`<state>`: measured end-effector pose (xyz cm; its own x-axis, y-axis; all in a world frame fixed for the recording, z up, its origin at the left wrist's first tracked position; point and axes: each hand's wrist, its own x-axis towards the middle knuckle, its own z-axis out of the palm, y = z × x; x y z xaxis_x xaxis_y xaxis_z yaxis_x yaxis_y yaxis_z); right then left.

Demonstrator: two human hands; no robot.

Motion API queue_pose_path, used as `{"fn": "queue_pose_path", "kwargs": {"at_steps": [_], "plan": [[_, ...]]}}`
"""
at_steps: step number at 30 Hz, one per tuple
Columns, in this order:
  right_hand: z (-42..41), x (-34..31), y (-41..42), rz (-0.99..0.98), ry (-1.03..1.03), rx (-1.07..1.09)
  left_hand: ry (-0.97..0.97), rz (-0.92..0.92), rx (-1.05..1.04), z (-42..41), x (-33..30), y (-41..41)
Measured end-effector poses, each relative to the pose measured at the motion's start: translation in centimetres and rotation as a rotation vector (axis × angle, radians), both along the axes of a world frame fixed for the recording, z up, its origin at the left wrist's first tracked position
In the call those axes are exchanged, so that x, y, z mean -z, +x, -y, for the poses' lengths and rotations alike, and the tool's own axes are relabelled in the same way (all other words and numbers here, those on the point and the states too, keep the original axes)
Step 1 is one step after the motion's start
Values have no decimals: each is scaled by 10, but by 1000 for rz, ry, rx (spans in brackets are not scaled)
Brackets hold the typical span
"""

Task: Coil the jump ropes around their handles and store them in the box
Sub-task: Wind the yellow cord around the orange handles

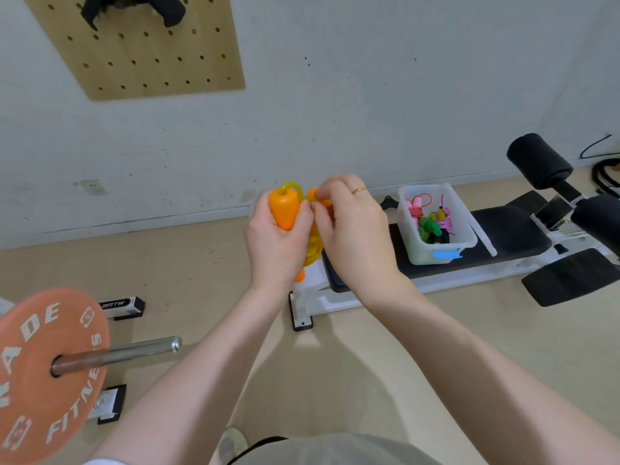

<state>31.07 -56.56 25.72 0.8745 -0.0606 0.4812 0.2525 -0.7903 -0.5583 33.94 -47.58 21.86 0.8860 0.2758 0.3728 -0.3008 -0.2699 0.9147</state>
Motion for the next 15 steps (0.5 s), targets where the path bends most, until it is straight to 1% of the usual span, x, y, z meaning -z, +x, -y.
{"fn": "queue_pose_path", "kwargs": {"at_steps": [2,5,7,9,10,11,13,15], "plan": [[-5,-2,1,-69,-94,8,20,0,-23,-3,4,3],[-8,-2,6,-220,-254,95,48,-31,-27,-5,10,5],[-11,-2,6,-243,-387,156,33,-43,-29,-4,9,7],[-12,3,9,-285,-411,179,31,-36,-22,-2,4,11],[-11,4,11,-324,-359,178,38,-25,-21,-2,2,14],[-9,6,16,-359,-259,168,41,-22,-19,-1,2,17],[-6,14,27,-393,30,127,3,-59,-18,1,3,23],[-6,29,37,-343,286,108,-75,-142,-32,4,9,31]]}}
